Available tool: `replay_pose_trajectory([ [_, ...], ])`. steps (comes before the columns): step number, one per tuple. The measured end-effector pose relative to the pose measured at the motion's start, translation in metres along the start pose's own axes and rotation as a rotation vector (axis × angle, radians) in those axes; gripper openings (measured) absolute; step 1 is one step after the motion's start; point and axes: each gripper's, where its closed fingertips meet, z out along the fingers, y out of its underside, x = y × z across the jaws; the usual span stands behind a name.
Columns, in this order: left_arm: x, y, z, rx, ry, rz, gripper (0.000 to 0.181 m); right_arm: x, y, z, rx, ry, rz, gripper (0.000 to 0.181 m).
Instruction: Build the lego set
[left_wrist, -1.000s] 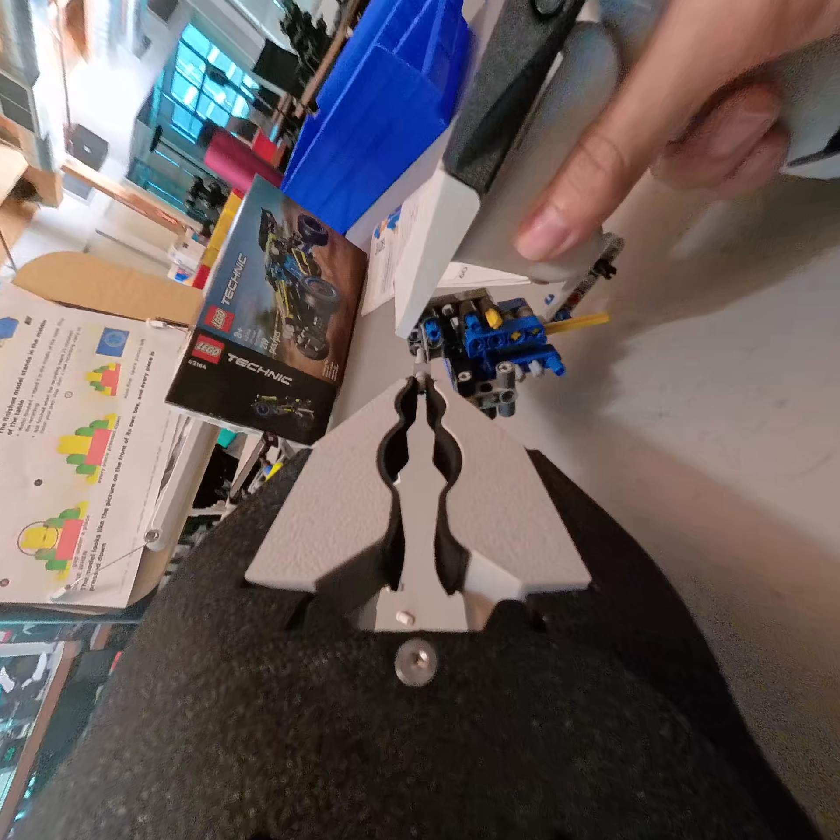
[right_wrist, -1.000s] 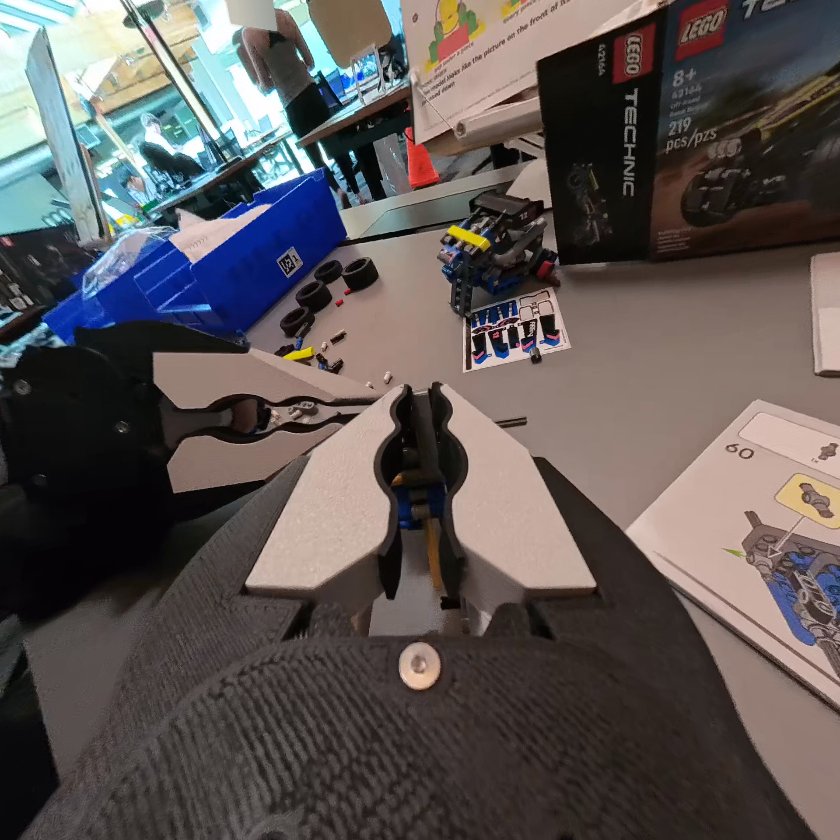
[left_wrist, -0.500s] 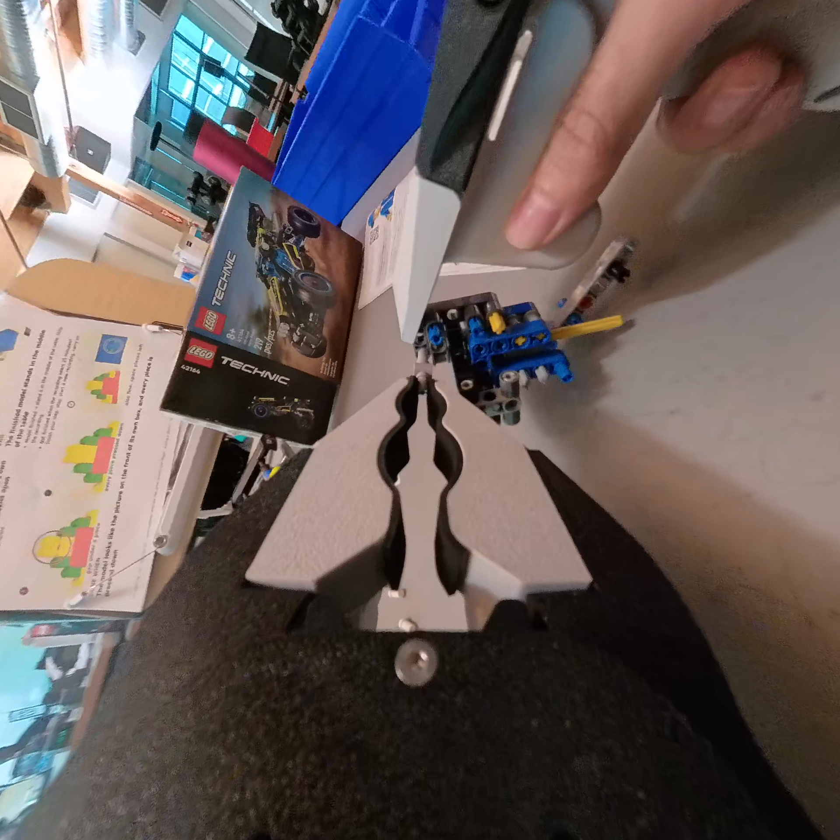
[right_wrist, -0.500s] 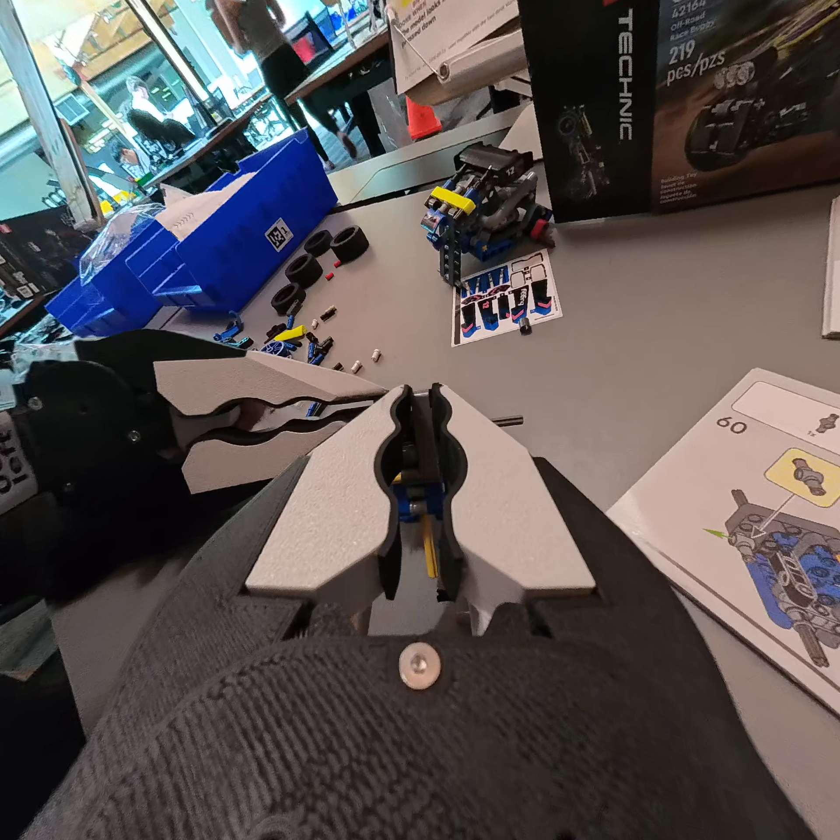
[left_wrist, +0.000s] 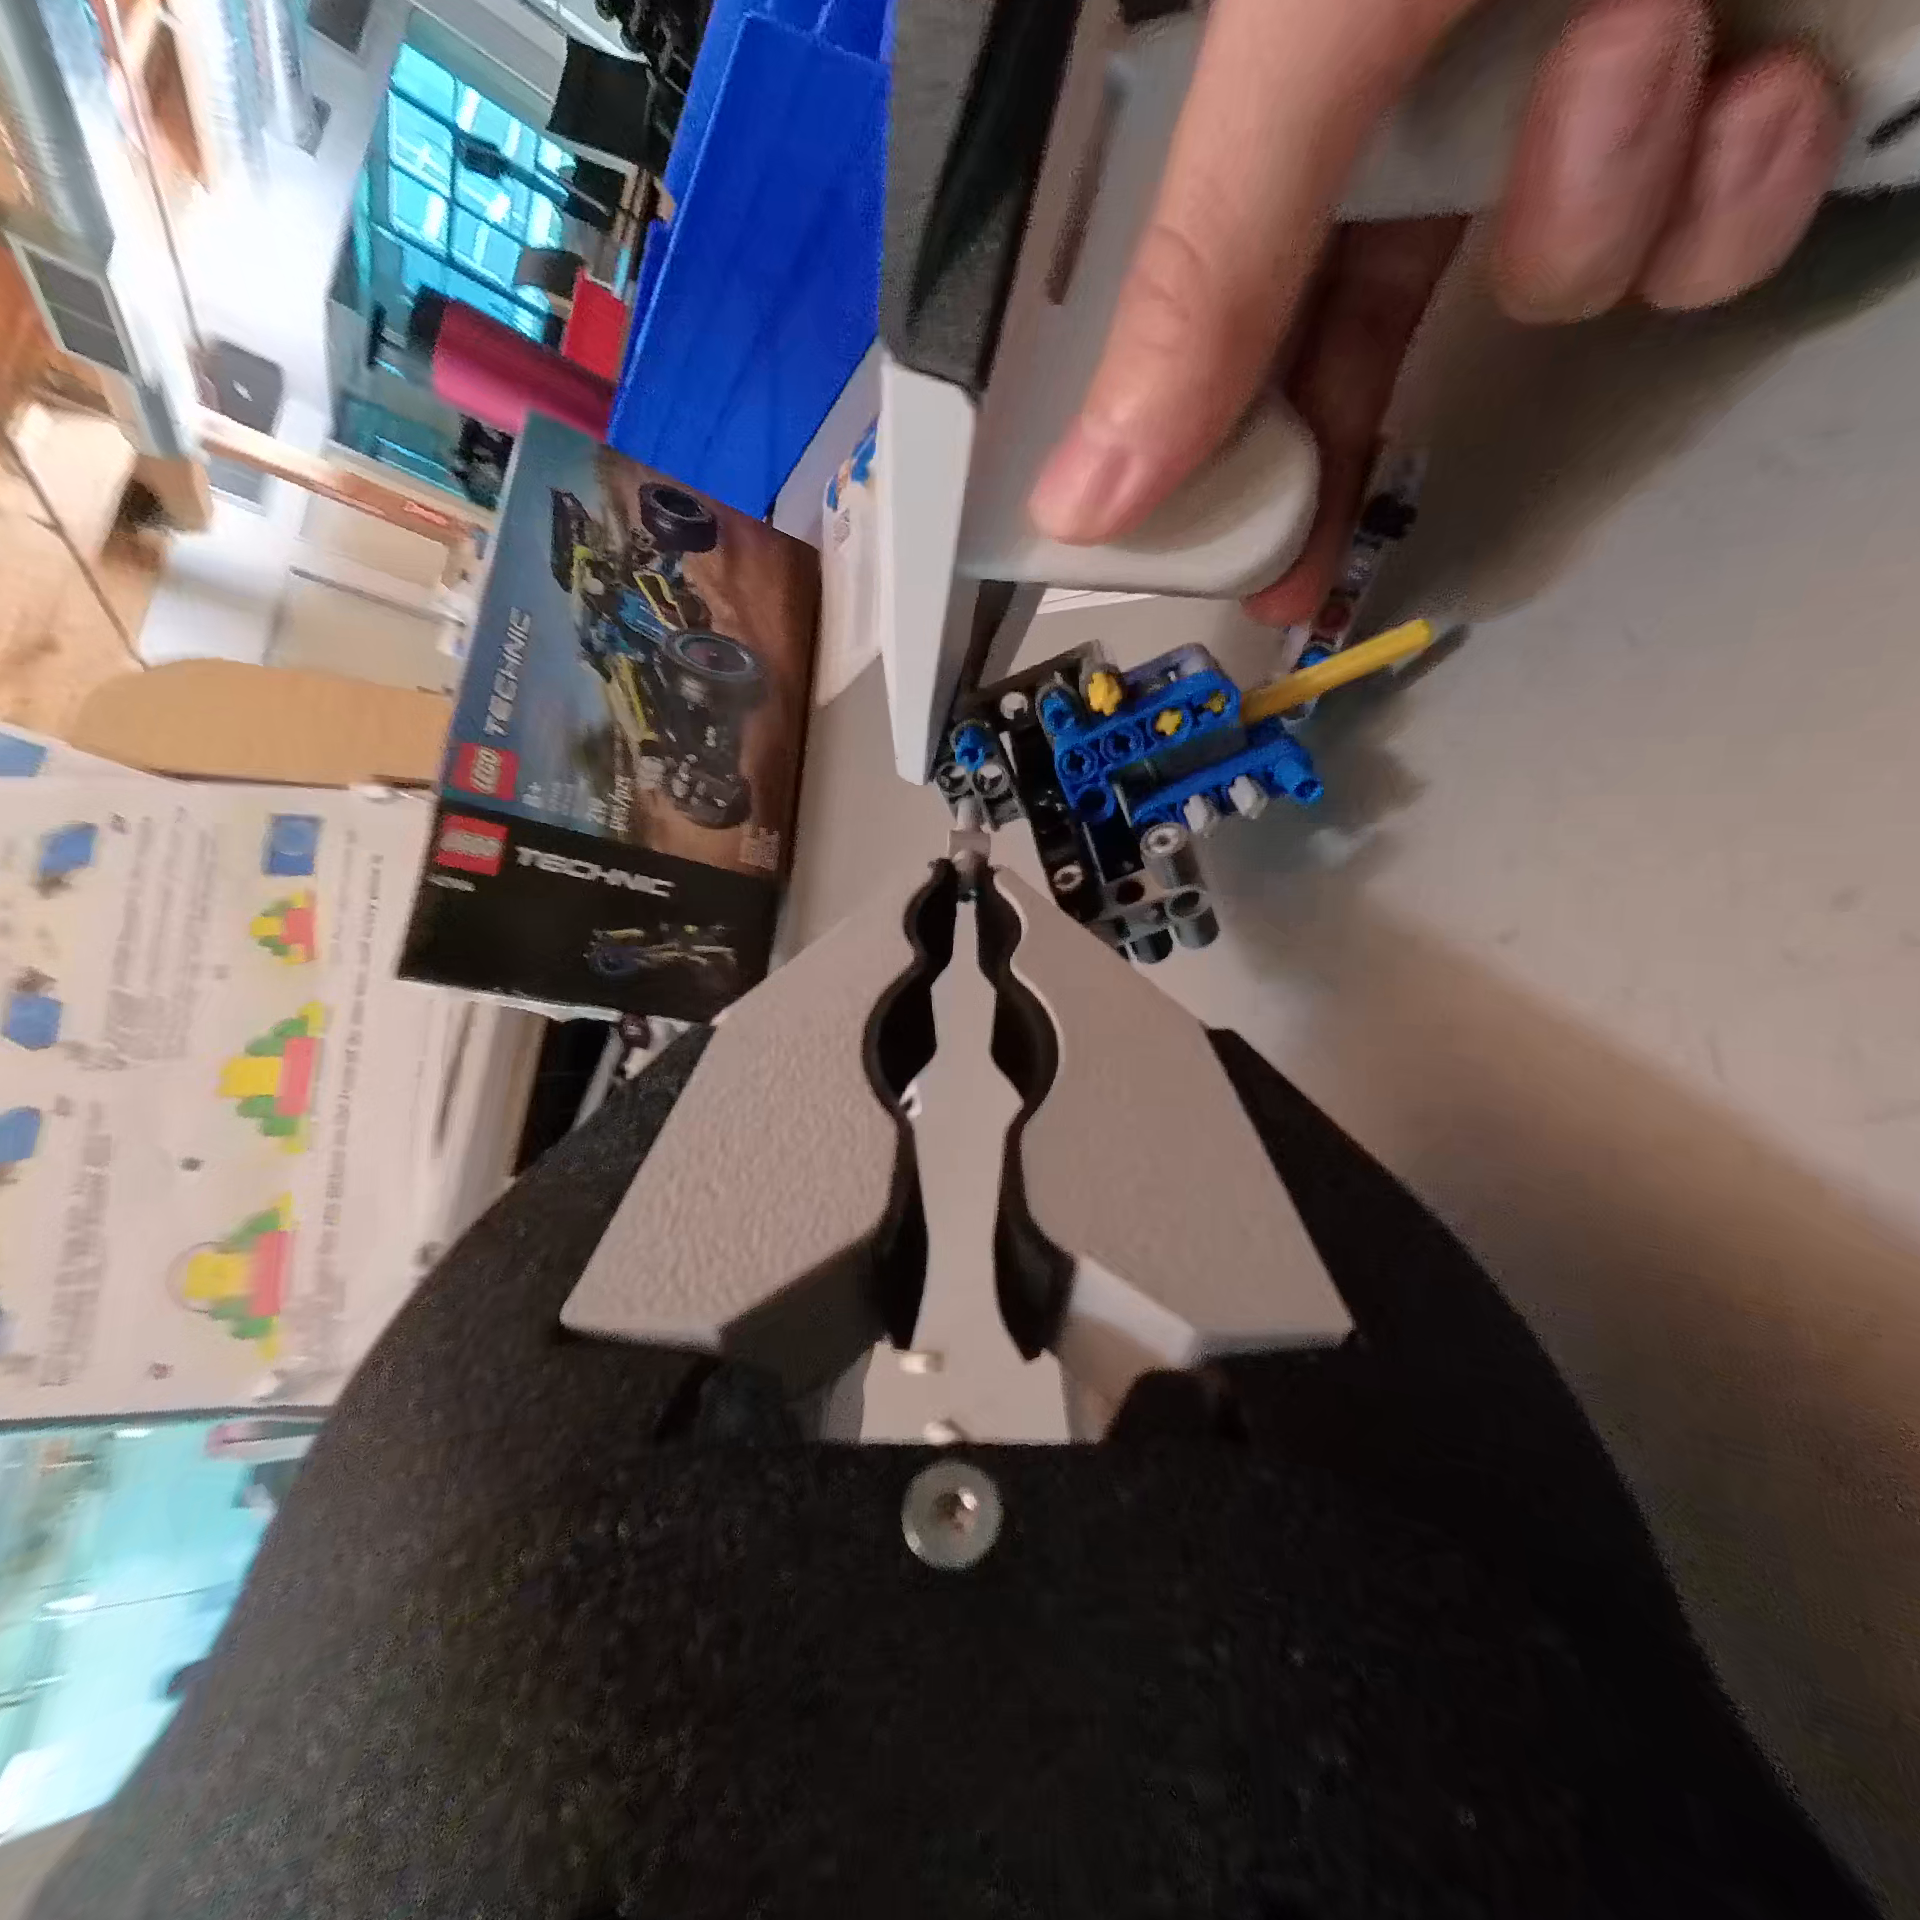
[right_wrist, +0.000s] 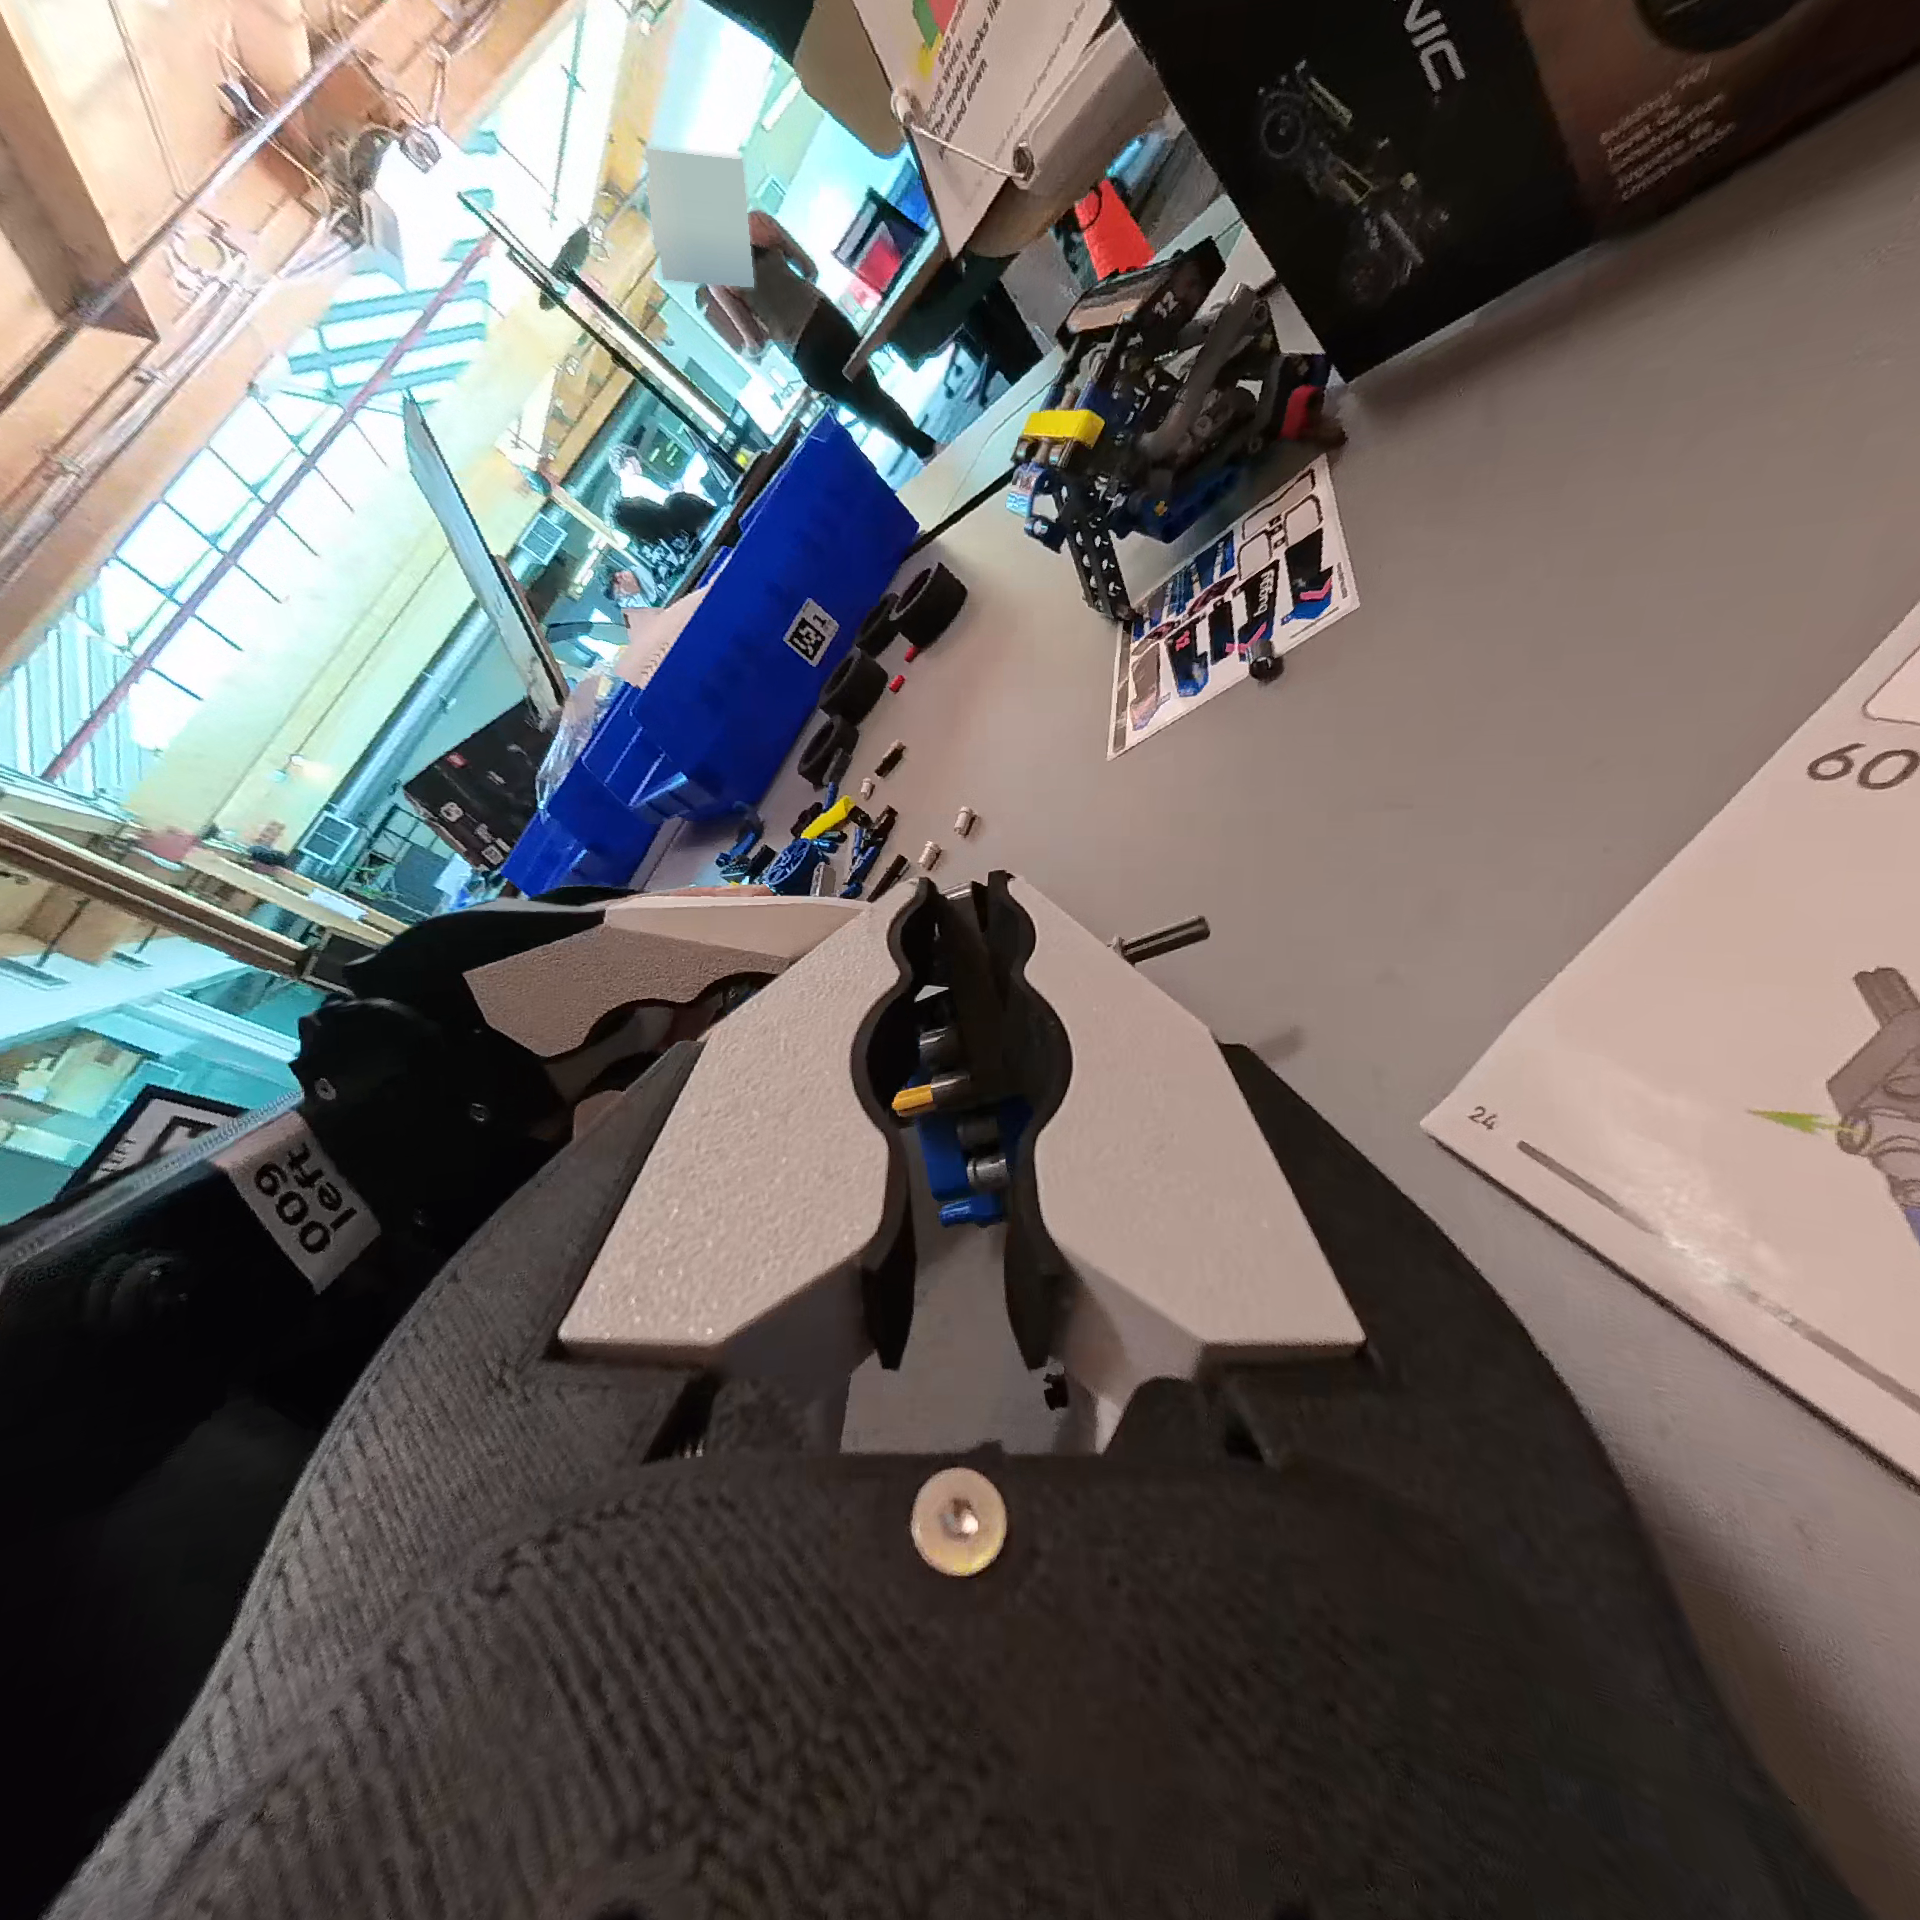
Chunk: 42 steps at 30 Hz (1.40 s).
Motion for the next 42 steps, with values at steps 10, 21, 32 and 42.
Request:
replay_pose_trajectory([
  [10,0.003,0.002,0.005,-0.014,0.106,-0.27,0.001,0.004,-0.001,-0.001,0.013,0.046,-0.043,0.009],
  [21,0.0,-0.004,0.005,0.058,0.121,-0.307,0.001,0.005,-0.002,-0.001,0.015,0.038,-0.023,0.008],
  [32,-0.002,-0.015,-0.001,0.115,0.038,-0.091,0.001,-0.001,0.003,0.002,-0.026,-0.011,-0.025,0.009],
  [42,0.008,0.003,-0.017,0.194,0.188,-0.213,0.0,-0.003,0.002,0.001,-0.018,-0.018,-0.04,0.008],
])
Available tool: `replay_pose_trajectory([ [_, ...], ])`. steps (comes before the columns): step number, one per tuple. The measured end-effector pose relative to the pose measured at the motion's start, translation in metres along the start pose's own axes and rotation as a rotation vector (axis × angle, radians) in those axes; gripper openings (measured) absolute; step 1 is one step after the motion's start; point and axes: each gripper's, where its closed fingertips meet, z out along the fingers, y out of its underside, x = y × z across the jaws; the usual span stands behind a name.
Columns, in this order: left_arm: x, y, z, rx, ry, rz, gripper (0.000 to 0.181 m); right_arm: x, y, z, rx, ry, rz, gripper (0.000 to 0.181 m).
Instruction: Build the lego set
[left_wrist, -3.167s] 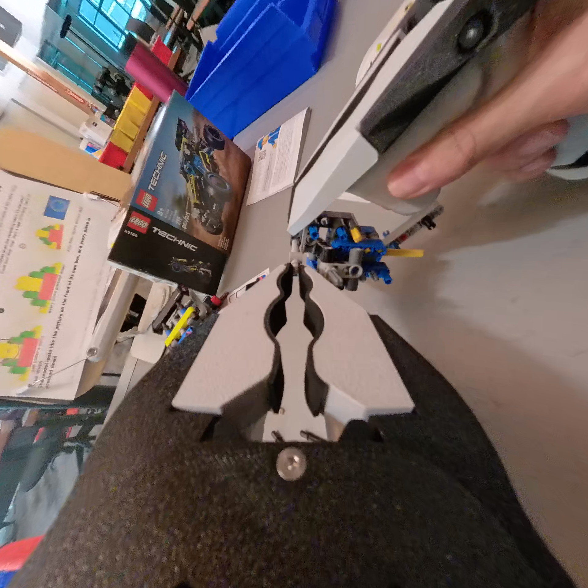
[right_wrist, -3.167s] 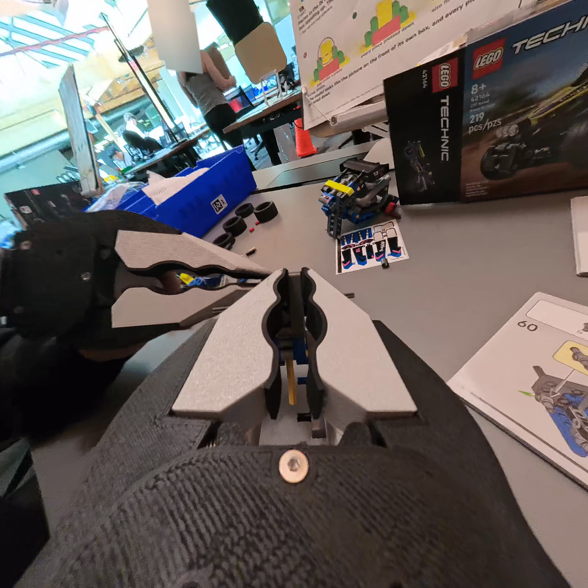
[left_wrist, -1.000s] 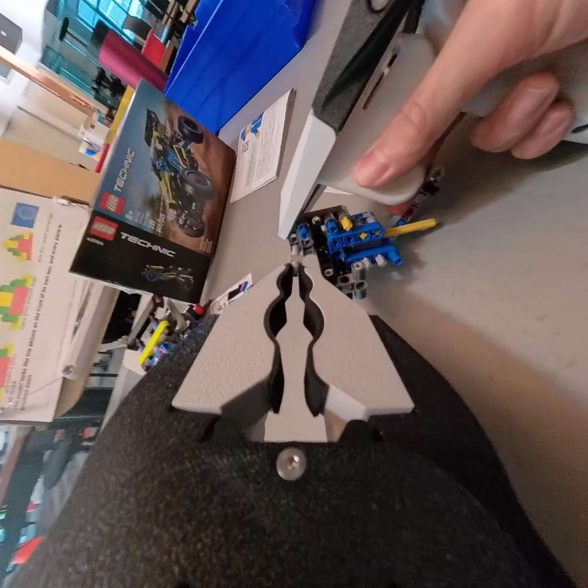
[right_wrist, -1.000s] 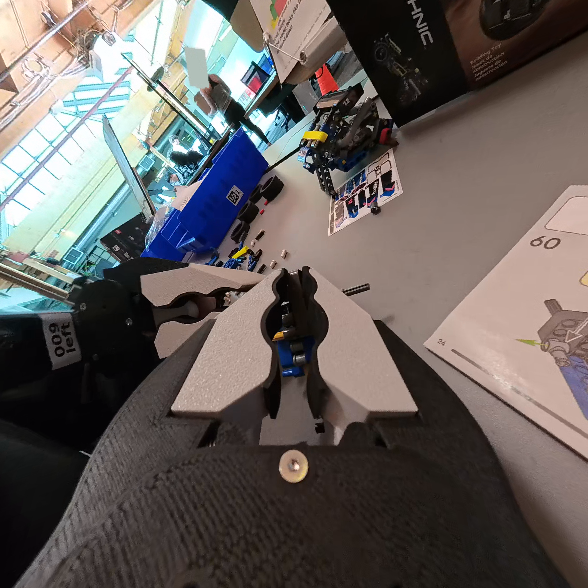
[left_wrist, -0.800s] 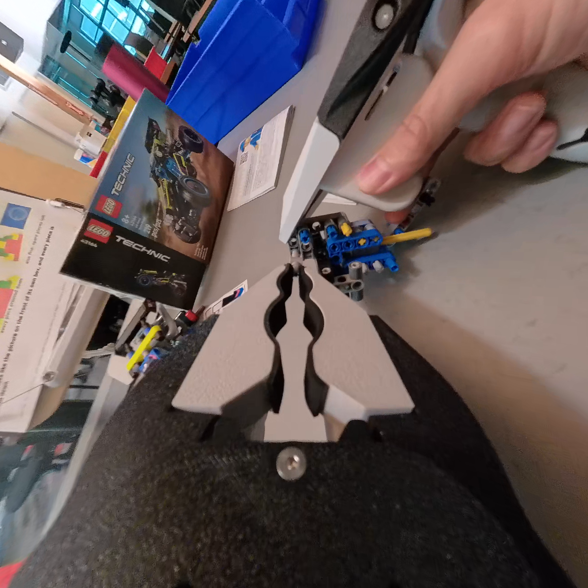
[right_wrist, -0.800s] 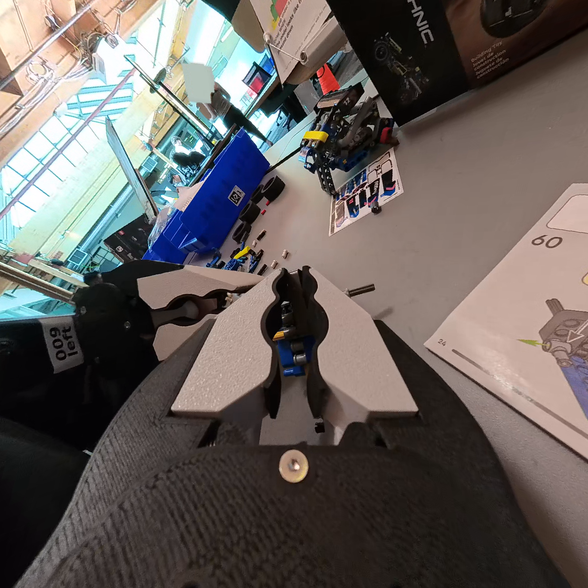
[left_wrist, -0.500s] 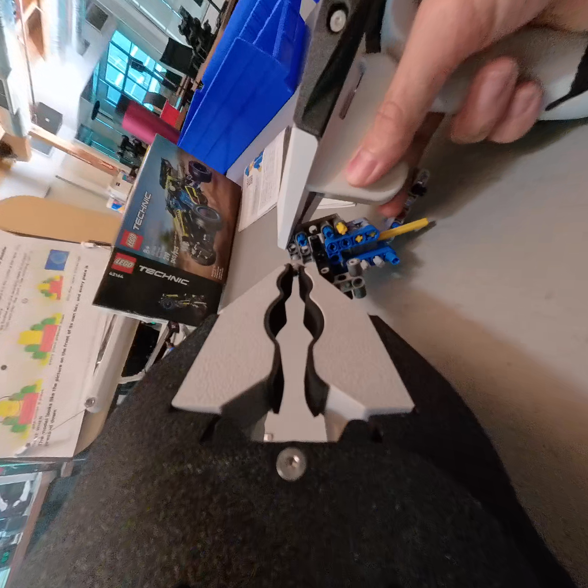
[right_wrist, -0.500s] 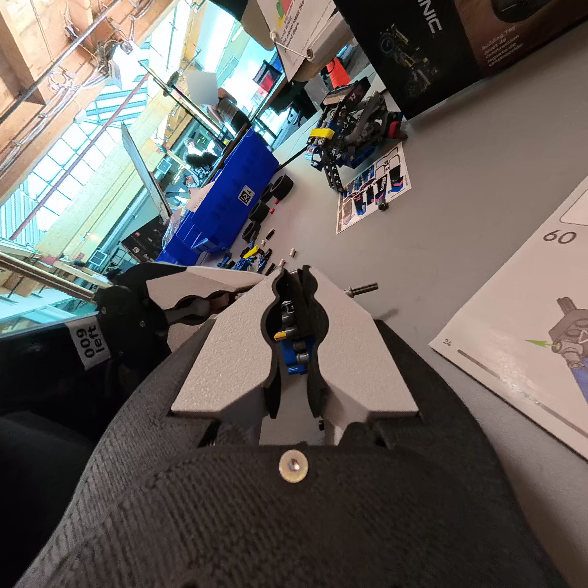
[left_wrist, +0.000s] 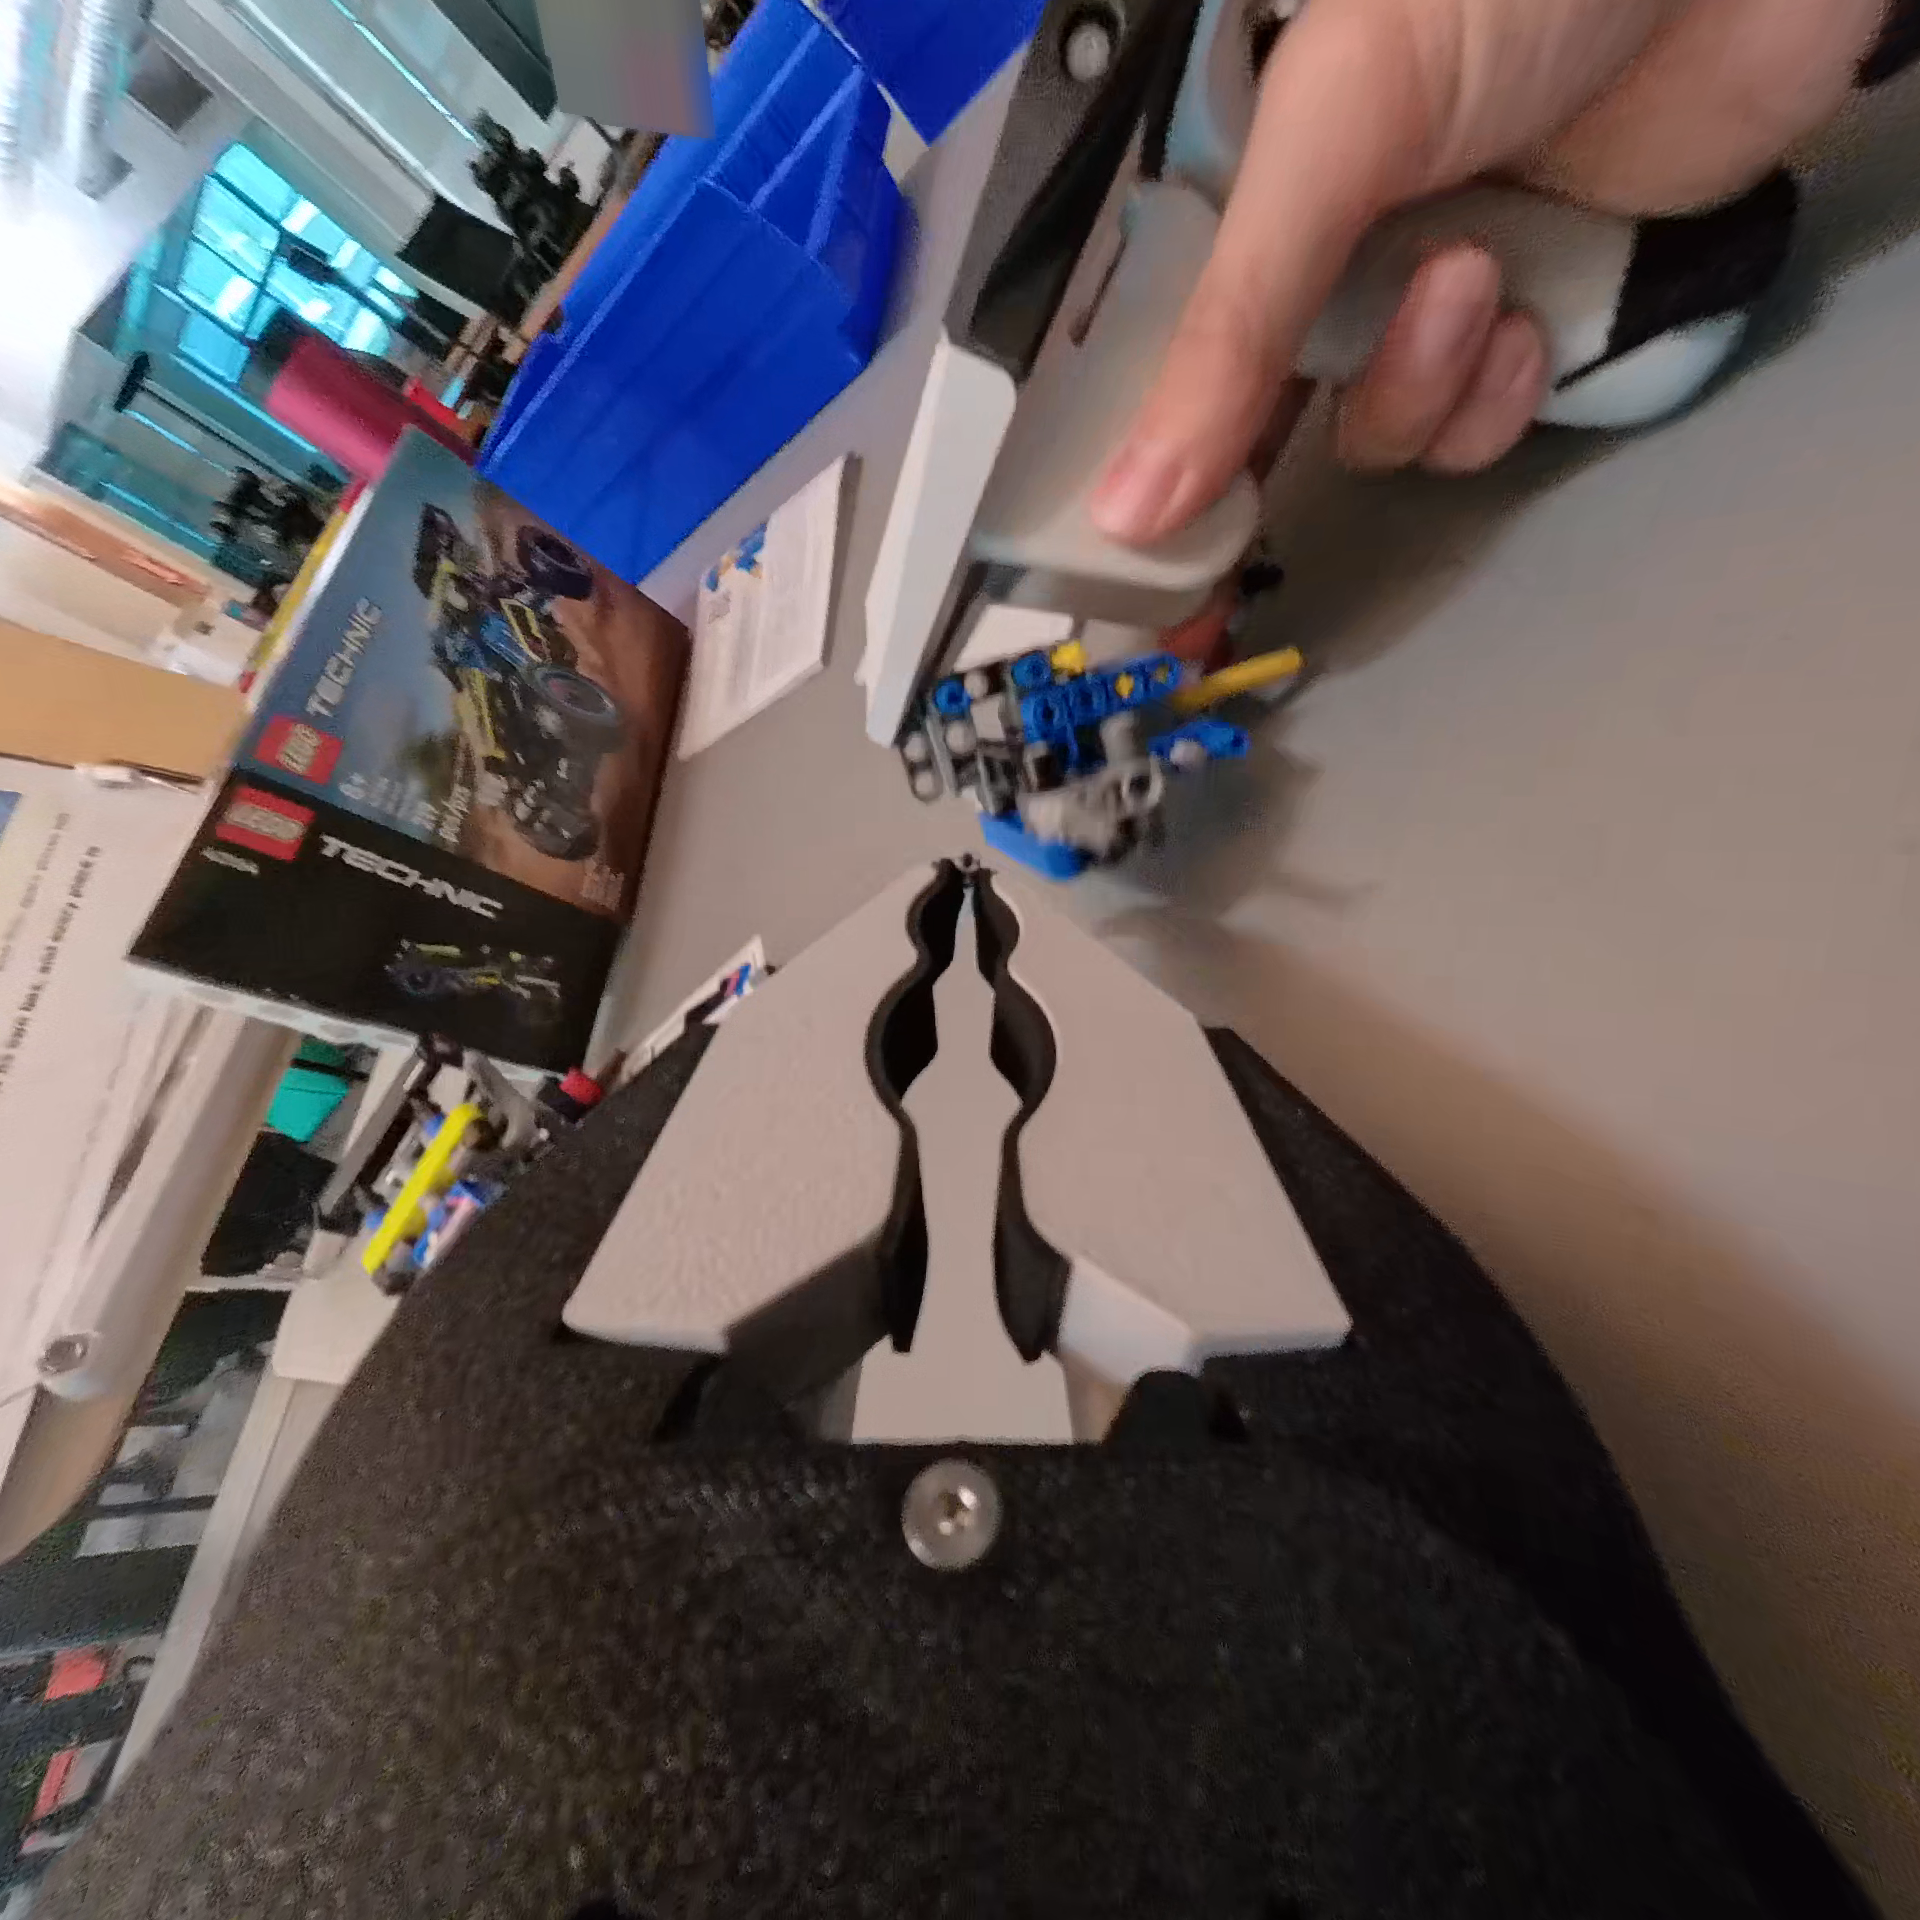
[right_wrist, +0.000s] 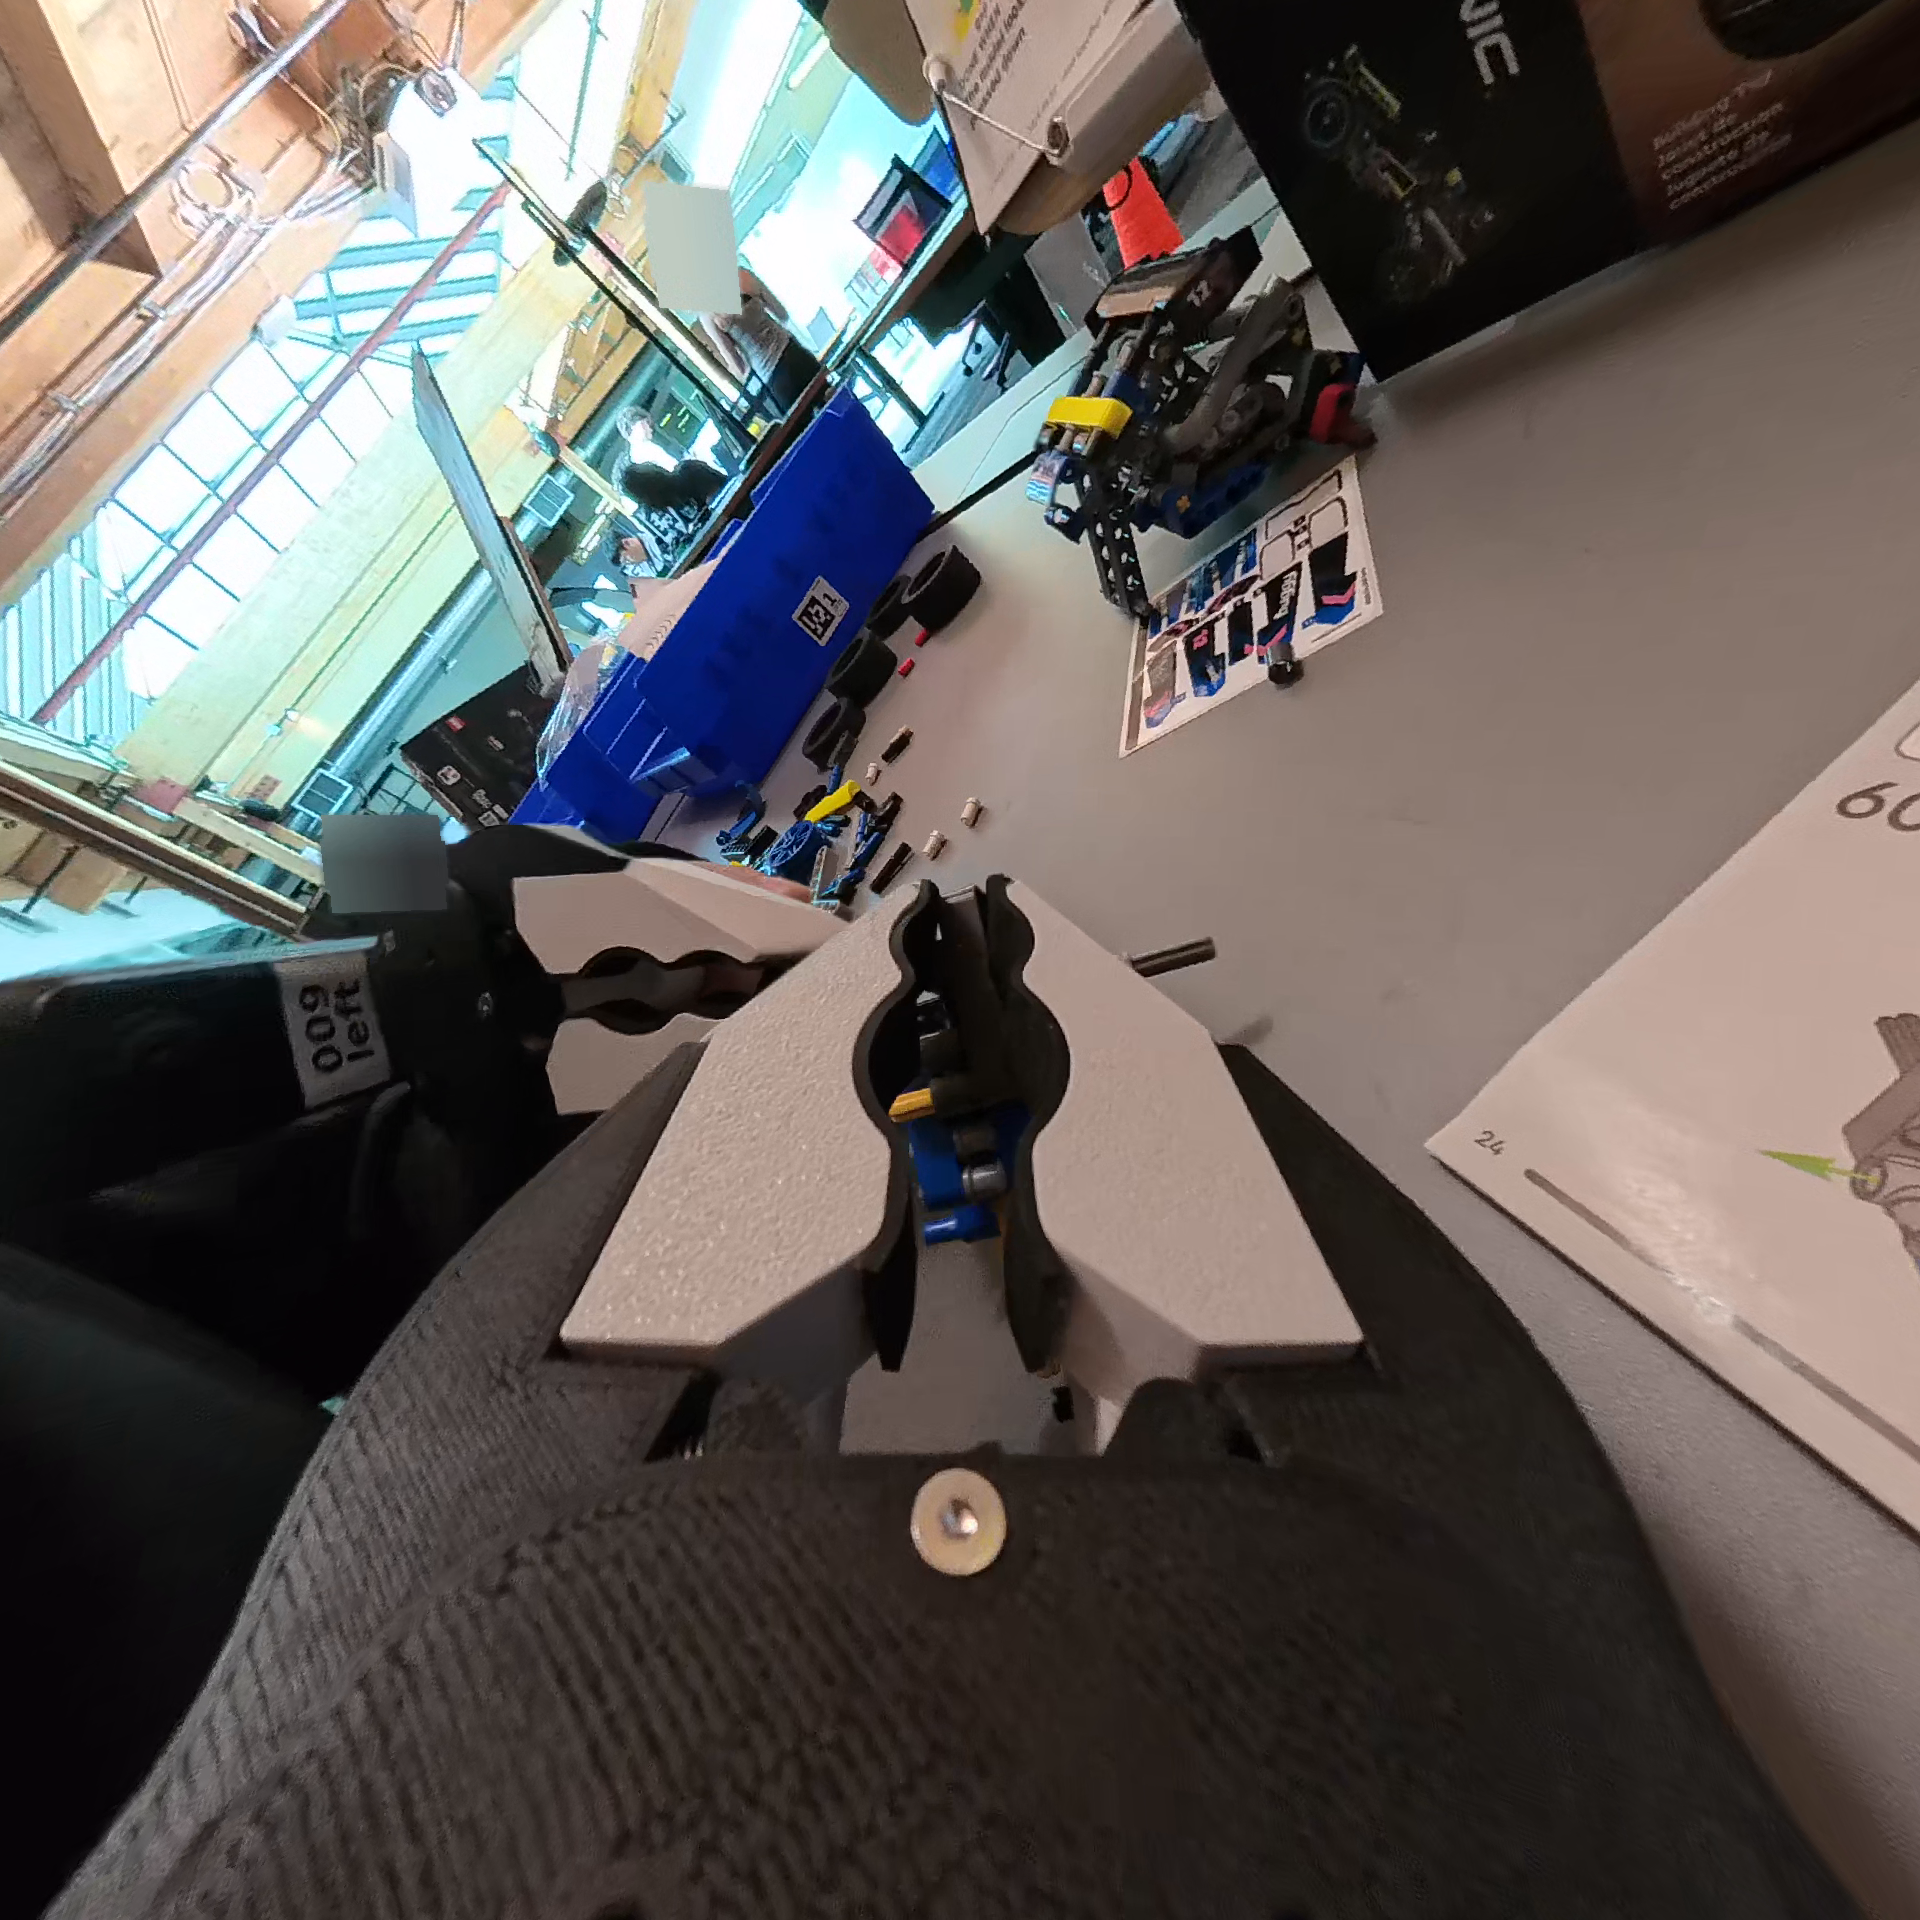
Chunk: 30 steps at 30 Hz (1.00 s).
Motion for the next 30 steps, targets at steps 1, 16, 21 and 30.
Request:
replay_pose_trajectory([
  [1,0.002,0.006,-0.004,-0.014,0.024,-0.005,0.0,-0.002,0.001,0.0,-0.007,-0.002,-0.018,0.008],
  [16,0.005,0.021,-0.021,-0.011,0.096,-0.041,0.0,-0.031,0.017,0.015,-0.25,0.088,-0.459,0.024],
  [21,-0.004,0.003,-0.035,0.092,-0.003,0.041,0.0,-0.033,0.005,-0.003,-0.255,0.142,-0.552,0.029],
  [30,-0.007,-0.055,-0.071,0.373,-0.091,0.139,0.0,-0.098,0.019,-0.005,-0.26,-0.217,-0.436,0.028],
])
